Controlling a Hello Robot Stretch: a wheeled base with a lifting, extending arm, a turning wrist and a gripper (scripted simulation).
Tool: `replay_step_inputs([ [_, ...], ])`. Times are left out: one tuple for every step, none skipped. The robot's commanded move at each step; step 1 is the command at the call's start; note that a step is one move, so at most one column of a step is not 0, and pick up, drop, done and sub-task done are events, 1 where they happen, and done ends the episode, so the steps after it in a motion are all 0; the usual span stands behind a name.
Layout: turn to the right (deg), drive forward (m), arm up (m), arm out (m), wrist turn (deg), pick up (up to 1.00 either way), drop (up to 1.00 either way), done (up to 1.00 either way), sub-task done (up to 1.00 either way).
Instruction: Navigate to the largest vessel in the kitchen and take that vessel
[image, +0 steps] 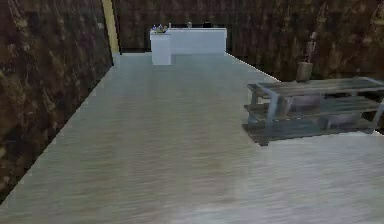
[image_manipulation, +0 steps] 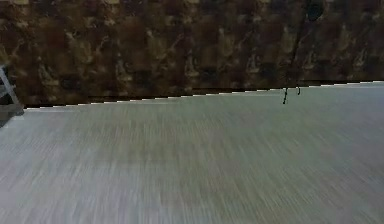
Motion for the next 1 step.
replay_step_inputs([
  [0.0,1.0,0.0,0.0,0.0,0.0,0.0,0.0,0.0],
])
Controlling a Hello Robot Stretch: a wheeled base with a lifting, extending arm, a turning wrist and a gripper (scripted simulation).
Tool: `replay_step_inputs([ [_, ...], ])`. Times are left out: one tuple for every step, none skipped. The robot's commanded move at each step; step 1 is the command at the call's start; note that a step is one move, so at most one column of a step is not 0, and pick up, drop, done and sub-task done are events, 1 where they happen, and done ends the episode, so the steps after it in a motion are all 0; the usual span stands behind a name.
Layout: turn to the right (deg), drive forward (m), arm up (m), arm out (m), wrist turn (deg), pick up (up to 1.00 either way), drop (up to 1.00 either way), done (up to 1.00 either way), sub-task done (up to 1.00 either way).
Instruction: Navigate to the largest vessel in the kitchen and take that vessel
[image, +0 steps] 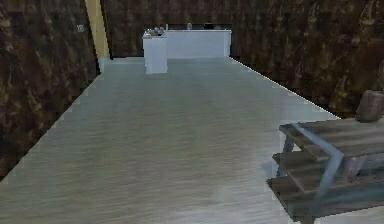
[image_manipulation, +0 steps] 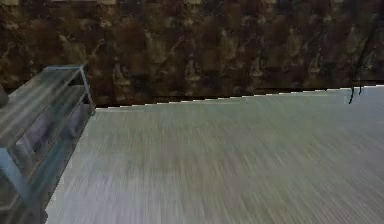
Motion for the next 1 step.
replay_step_inputs([
  [0.0,1.0,0.0,0.0,0.0,0.0,0.0,0.0,0.0],
])
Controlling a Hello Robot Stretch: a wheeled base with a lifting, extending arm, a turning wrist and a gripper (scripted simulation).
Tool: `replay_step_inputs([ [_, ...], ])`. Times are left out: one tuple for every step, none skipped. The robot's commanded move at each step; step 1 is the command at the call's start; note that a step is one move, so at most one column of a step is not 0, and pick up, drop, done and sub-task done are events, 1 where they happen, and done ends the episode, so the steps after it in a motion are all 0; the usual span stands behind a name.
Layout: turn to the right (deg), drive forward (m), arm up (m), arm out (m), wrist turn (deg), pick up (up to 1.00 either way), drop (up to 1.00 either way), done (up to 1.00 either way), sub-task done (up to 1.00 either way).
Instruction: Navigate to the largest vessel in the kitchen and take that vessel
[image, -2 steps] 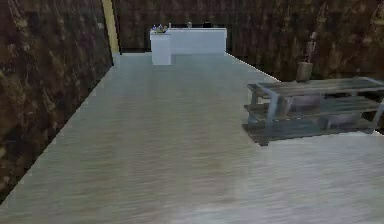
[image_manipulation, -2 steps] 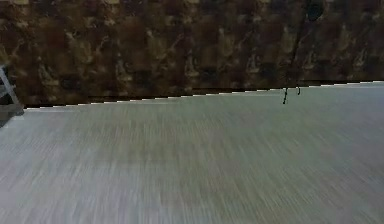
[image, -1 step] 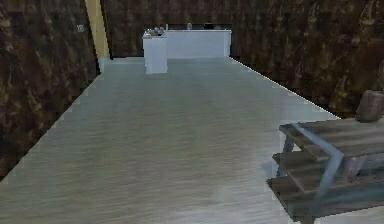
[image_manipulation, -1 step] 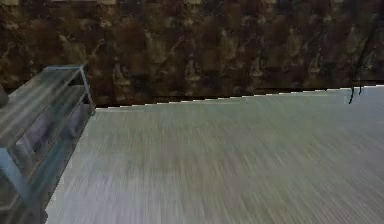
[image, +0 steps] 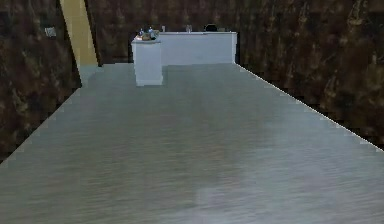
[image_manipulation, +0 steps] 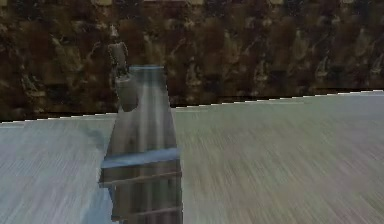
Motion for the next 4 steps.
replay_step_inputs([
  [0.0,1.0,0.0,0.0,0.0,0.0,0.0,0.0,0.0],
  [0.0,1.0,0.0,0.0,0.0,0.0,0.0,0.0,0.0],
  [0.0,1.0,0.0,0.0,0.0,0.0,0.0,0.0,0.0],
  [0.0,1.0,0.0,0.0,0.0,0.0,0.0,0.0,0.0],
])
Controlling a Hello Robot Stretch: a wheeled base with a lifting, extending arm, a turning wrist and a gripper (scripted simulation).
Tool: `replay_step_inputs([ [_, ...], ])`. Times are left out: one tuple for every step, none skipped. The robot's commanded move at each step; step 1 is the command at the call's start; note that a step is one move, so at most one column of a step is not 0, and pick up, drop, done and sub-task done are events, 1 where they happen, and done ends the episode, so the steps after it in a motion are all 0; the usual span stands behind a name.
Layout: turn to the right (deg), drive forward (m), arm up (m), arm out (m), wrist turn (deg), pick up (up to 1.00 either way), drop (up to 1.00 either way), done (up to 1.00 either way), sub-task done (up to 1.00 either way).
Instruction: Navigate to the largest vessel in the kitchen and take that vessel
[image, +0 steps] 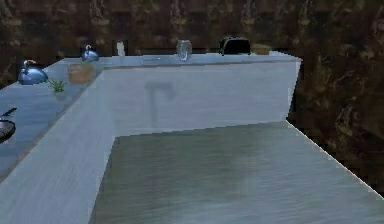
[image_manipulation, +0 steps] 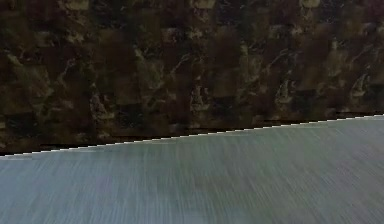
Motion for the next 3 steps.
replay_step_inputs([
  [0.0,0.3,0.0,0.0,0.0,0.0,0.0,0.0,0.0],
  [-9.0,0.0,0.0,0.0,0.0,0.0,0.0,0.0,0.0],
  [0.0,1.0,0.0,0.0,0.0,0.0,0.0,0.0,0.0],
])
